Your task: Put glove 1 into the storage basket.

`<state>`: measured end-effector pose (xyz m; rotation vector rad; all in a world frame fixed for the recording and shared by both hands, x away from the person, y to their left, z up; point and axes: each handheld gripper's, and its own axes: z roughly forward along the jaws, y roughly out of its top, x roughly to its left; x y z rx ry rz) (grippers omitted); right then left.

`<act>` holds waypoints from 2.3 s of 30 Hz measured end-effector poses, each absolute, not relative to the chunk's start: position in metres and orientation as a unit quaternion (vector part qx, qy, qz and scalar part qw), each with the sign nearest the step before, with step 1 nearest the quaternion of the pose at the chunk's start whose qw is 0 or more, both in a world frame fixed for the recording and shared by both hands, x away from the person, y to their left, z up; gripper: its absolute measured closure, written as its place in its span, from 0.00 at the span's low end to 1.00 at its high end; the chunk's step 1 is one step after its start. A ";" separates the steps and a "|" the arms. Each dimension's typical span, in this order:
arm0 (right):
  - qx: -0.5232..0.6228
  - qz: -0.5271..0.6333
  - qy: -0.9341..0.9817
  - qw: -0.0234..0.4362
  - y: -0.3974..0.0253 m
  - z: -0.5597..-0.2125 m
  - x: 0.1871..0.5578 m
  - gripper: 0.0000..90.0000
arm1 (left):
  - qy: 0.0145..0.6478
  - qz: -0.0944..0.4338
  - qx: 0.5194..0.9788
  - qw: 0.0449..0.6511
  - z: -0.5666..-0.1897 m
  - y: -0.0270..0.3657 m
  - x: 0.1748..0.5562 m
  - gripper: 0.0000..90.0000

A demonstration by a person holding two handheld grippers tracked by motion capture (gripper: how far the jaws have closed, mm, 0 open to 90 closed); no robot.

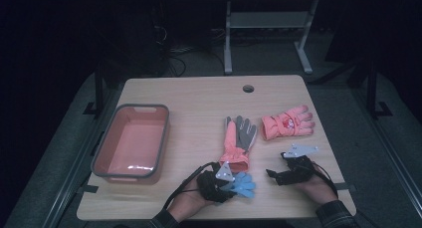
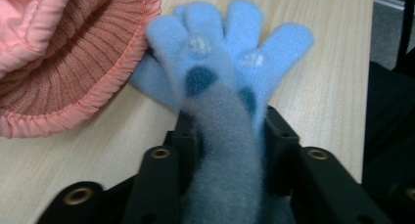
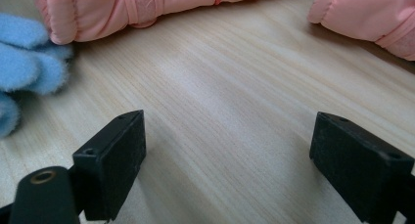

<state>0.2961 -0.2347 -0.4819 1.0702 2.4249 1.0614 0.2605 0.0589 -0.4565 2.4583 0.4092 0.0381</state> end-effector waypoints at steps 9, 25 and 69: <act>0.372 0.368 0.840 0.143 -0.235 -0.482 0.296 0.14 | 0.163 -0.003 0.930 0.329 -0.456 0.061 0.262 0.81; 0.372 0.368 0.840 0.143 -0.235 -0.482 0.296 0.14 | 0.173 -0.042 0.908 0.378 -0.425 0.084 0.271 0.82; 0.381 0.355 0.842 0.138 -0.233 -0.483 0.296 0.02 | 0.305 0.052 0.863 0.398 -0.348 0.205 0.345 0.81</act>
